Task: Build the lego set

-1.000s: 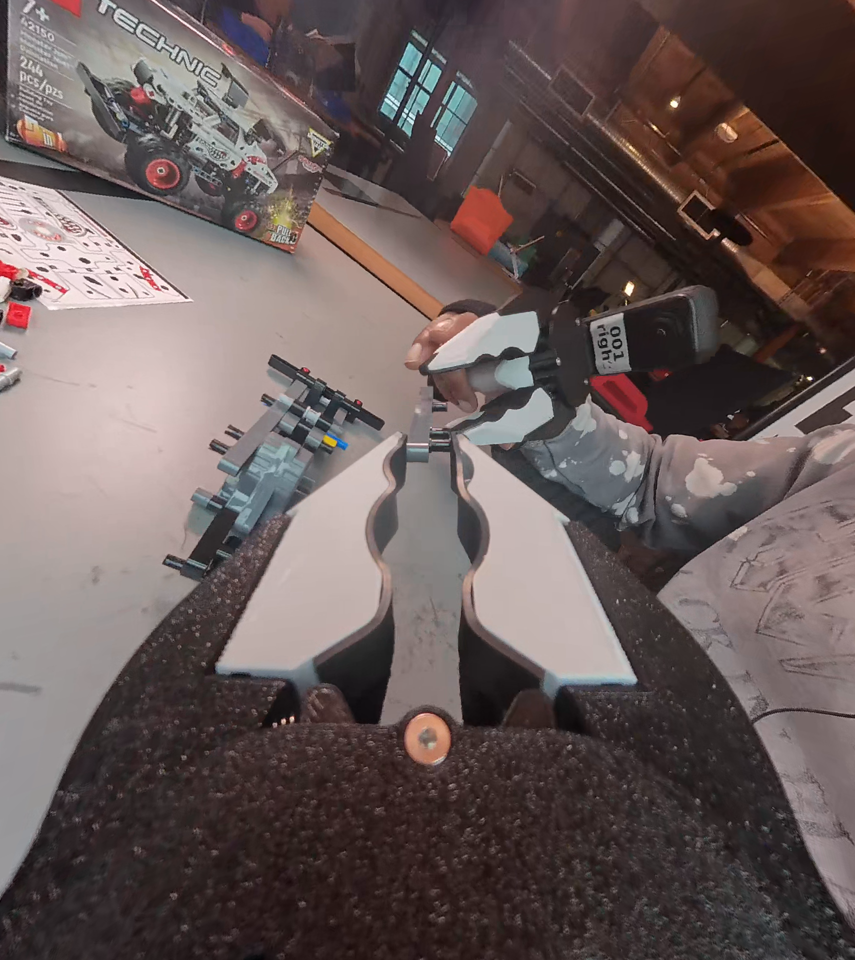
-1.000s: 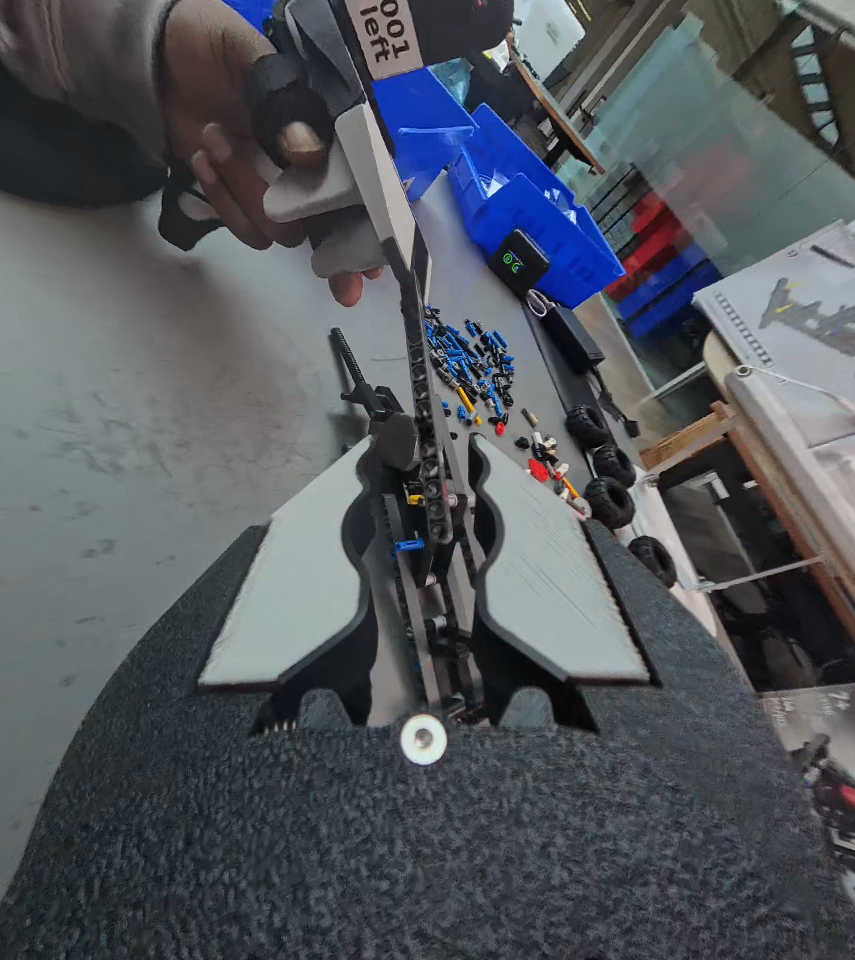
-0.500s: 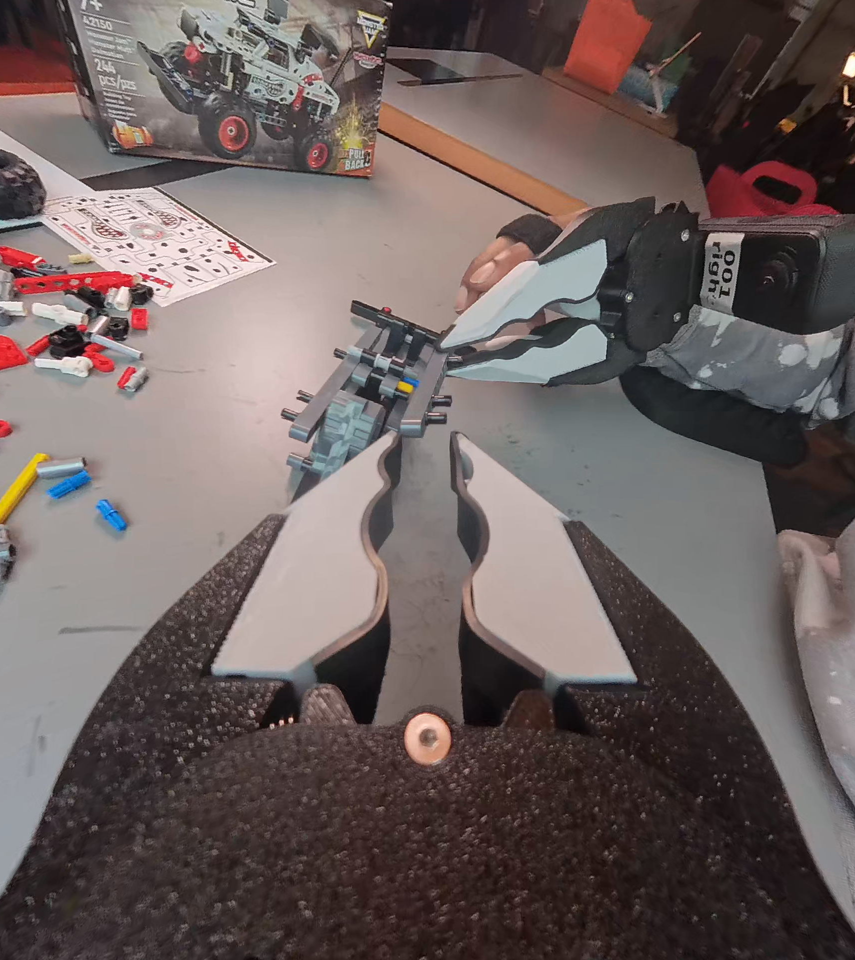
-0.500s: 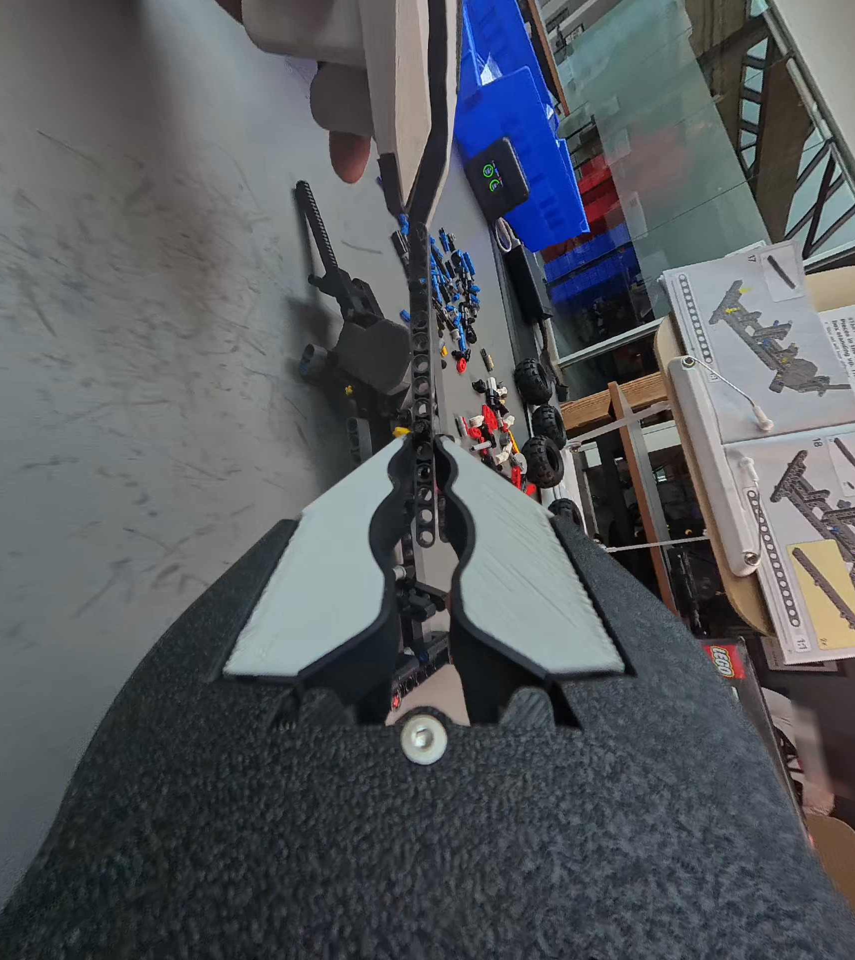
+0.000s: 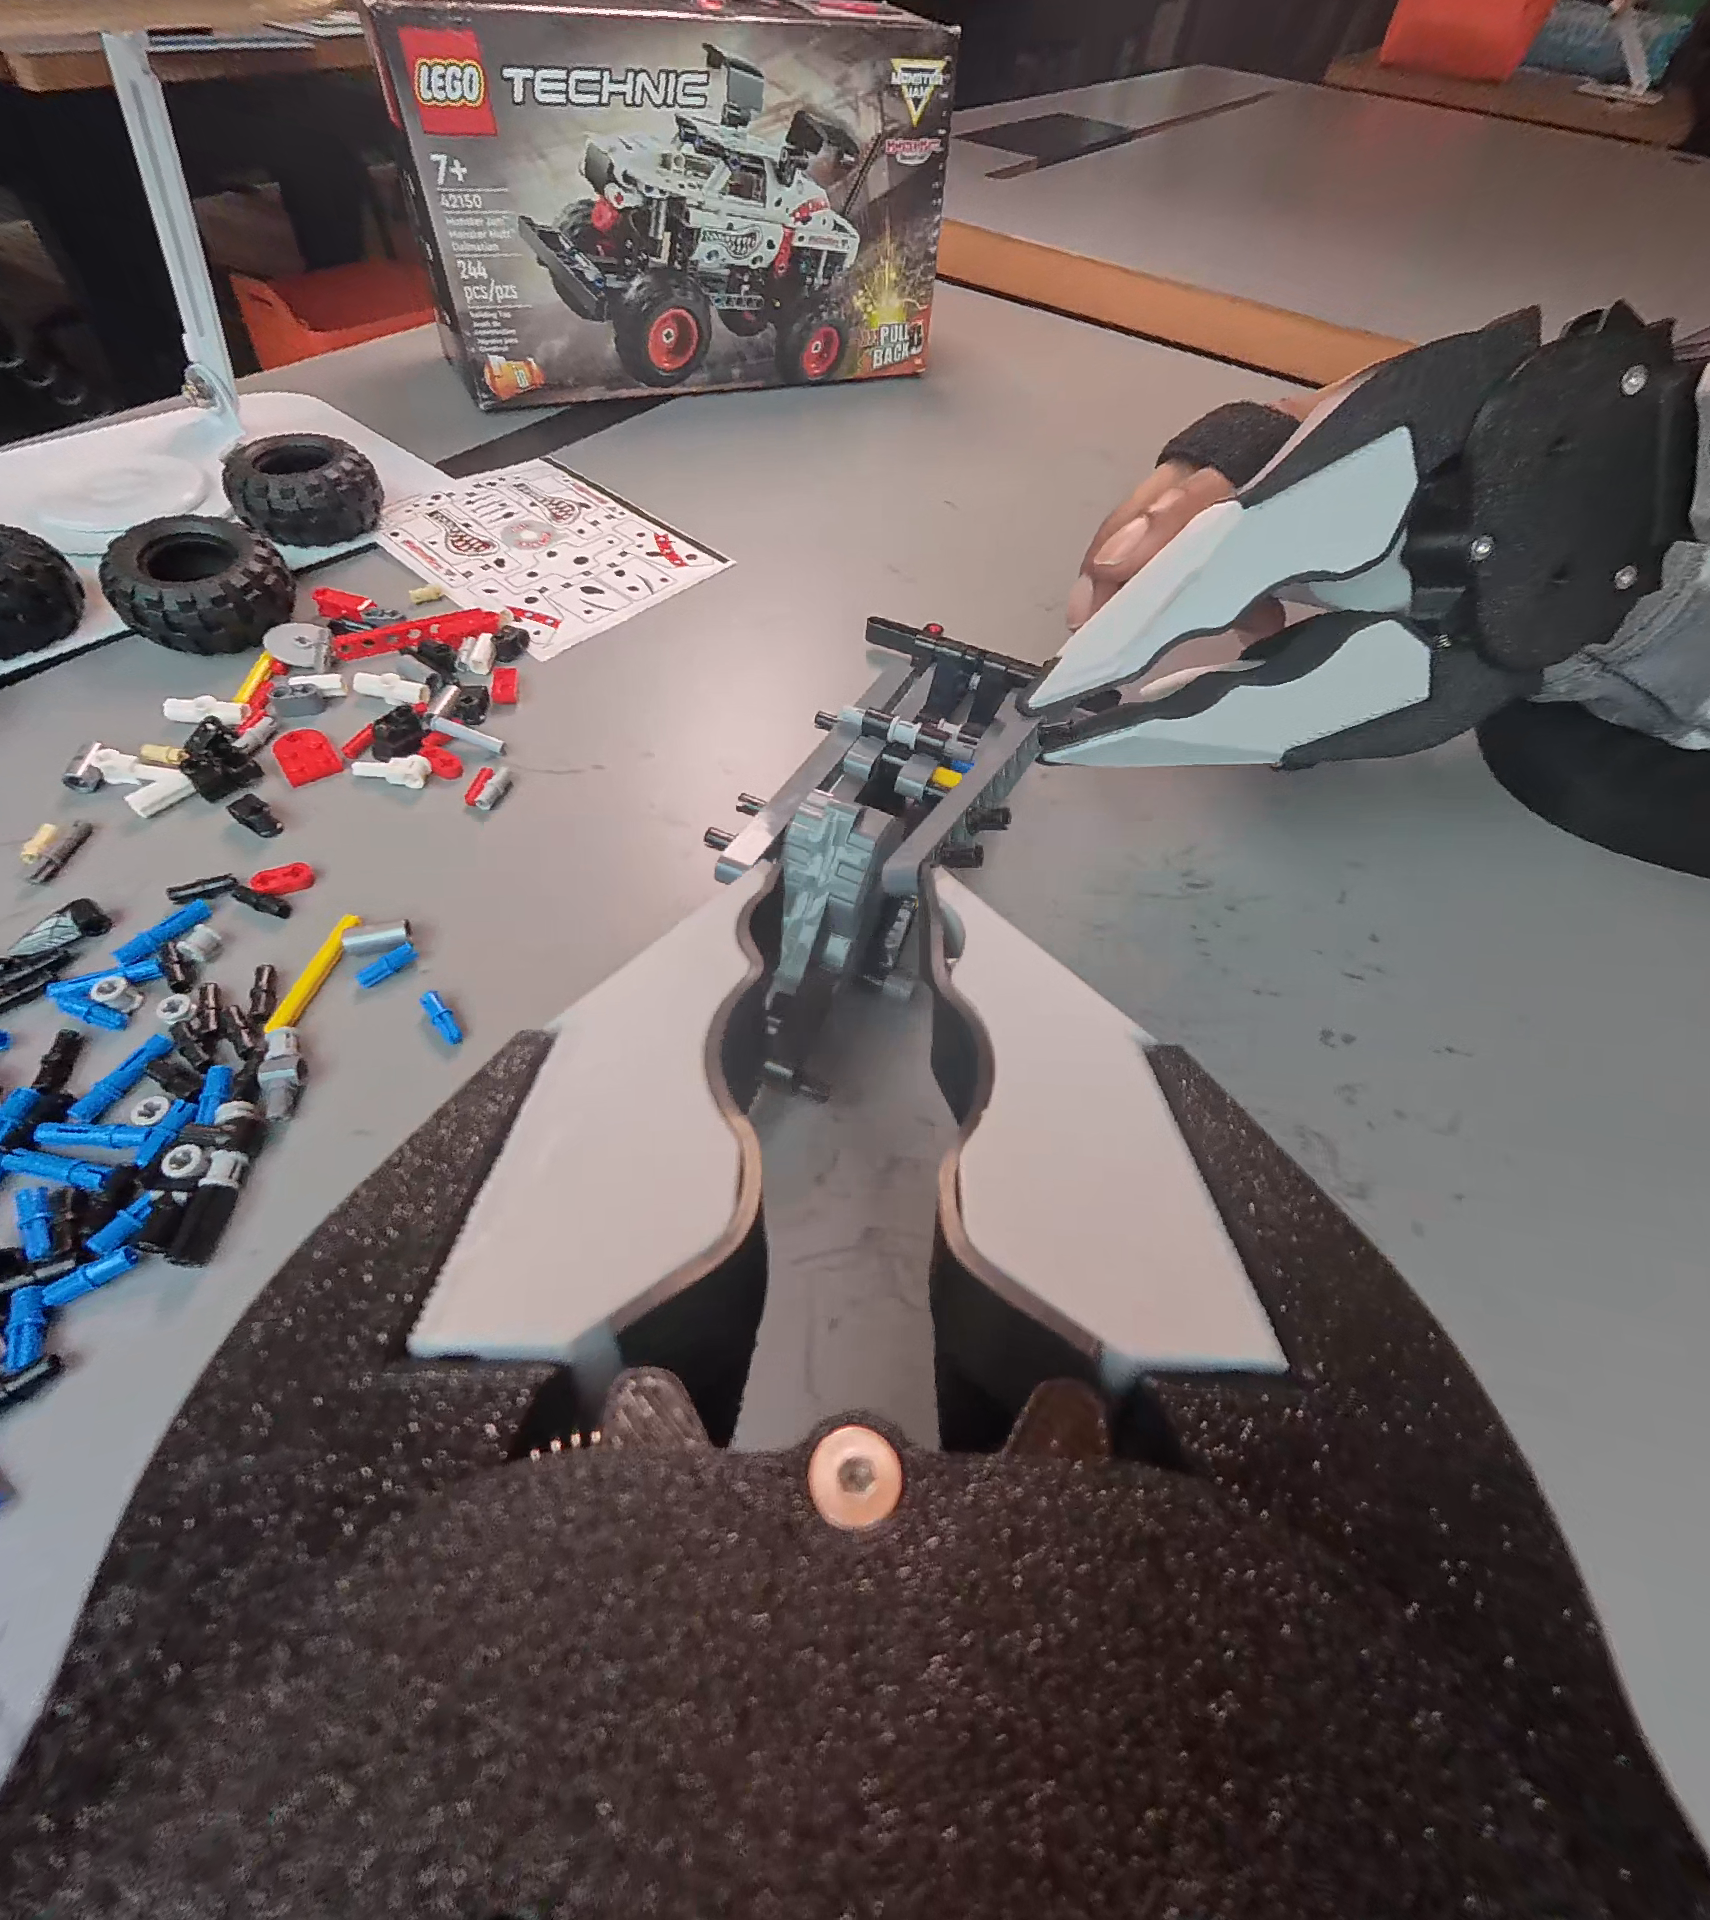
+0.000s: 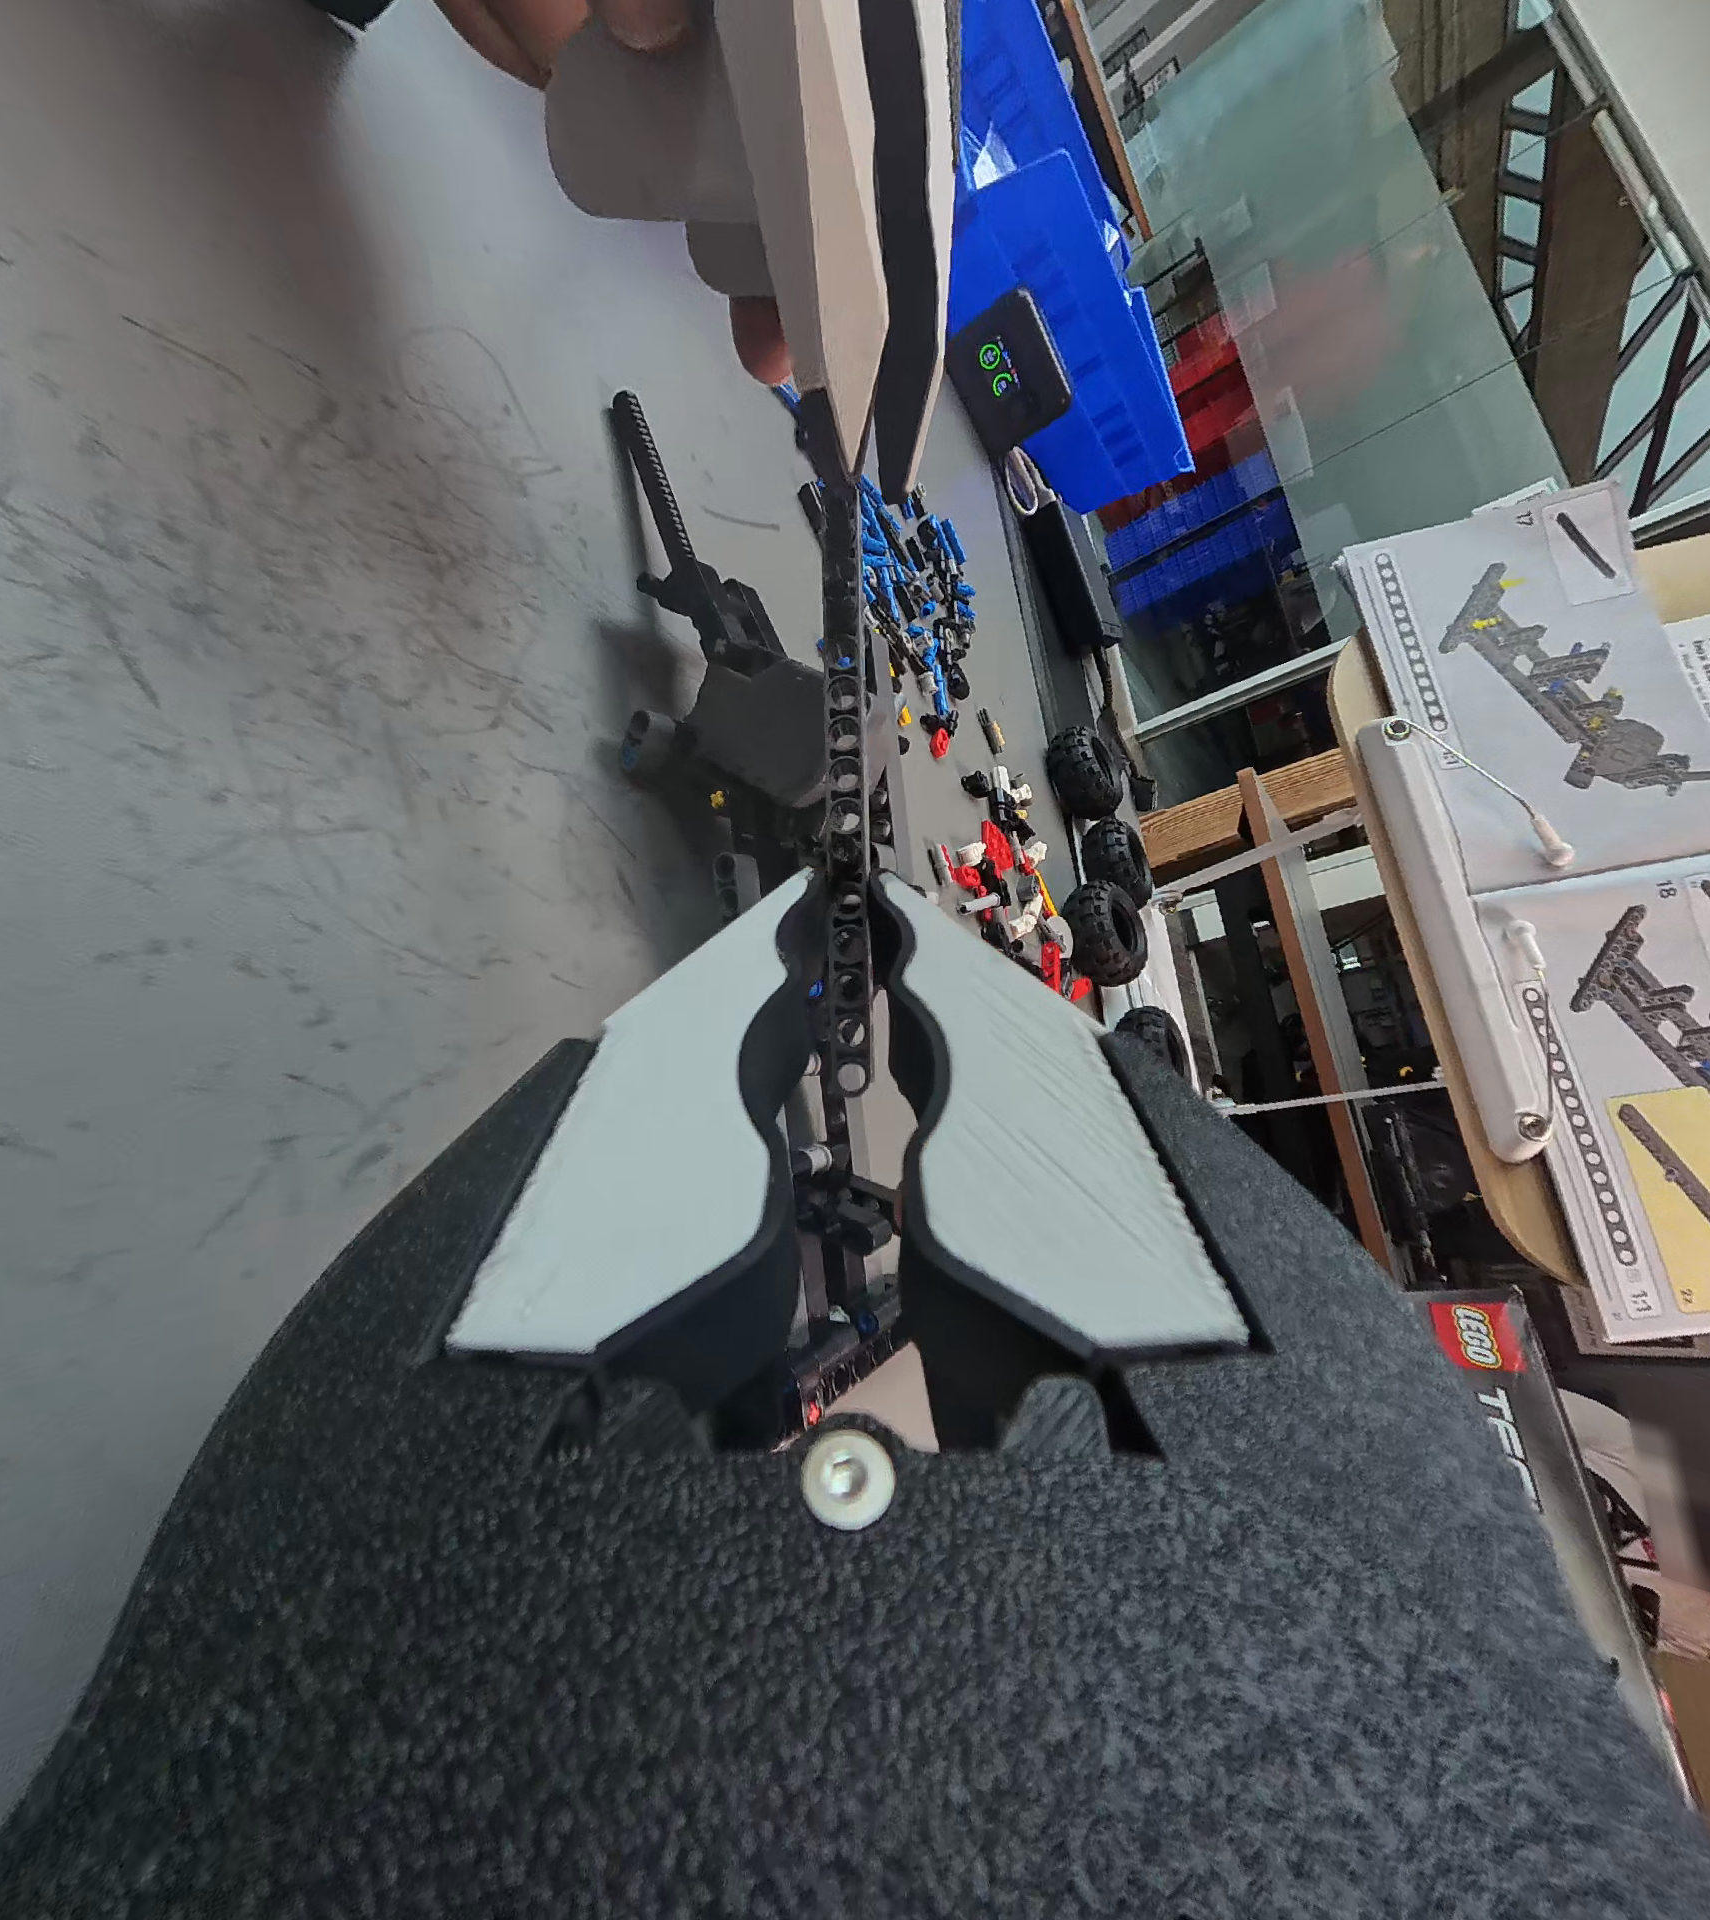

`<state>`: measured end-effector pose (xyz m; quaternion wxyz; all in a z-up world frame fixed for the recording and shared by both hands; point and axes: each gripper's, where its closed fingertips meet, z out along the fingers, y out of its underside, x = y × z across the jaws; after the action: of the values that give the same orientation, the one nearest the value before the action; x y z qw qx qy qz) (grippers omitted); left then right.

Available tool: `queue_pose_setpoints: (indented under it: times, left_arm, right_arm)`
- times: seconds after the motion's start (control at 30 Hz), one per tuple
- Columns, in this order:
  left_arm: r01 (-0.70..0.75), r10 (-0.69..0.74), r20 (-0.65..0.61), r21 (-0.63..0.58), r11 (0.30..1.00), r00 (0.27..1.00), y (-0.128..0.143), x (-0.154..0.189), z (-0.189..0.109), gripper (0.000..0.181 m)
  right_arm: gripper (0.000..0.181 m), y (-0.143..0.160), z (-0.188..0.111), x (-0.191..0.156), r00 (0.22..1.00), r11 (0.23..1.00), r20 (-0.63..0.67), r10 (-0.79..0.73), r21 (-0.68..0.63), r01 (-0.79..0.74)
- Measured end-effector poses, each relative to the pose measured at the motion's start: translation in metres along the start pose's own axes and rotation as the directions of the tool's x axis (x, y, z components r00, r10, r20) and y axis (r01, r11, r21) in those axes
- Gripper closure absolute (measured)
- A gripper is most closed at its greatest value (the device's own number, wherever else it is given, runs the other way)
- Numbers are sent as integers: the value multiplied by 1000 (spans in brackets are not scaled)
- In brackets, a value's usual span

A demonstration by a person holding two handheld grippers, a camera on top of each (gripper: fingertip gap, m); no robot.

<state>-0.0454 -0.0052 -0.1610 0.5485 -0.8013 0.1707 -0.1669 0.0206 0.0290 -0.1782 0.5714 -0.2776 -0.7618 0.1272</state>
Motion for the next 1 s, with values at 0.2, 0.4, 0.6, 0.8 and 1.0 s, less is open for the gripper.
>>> queue_pose_setpoints:
  times: [0.2, 0.4, 0.6, 0.8, 1.0]
  left_arm:
    - [-17, 18, -33, 23, 1000, 999, -4, 9, 0, 150]
    - [-48, 48, 7, 0, 999, 999, -1, 8, 4, 151]
    - [-70, 69, 21, 22, 997, 997, -6, 10, 4, 147]
    - [-157, 156, 97, 9, 988, 983, -9, 8, 6, 147]
    - [-220, 221, 146, -24, 975, 964, -8, 6, 7, 148]
  right_arm:
    - [174, 2, 1, -1, 1000, 1000, -4, -6, -19, 6]
    - [174, -2, 0, -2, 1000, 1000, -5, -17, -10, 17]
    - [174, -3, 1, -2, 1000, 1000, -6, -18, -14, 18]
    - [174, -7, 1, -3, 1000, 1000, -7, -23, -16, 23]
    - [174, -8, 1, -2, 1000, 1000, -8, -22, -16, 22]
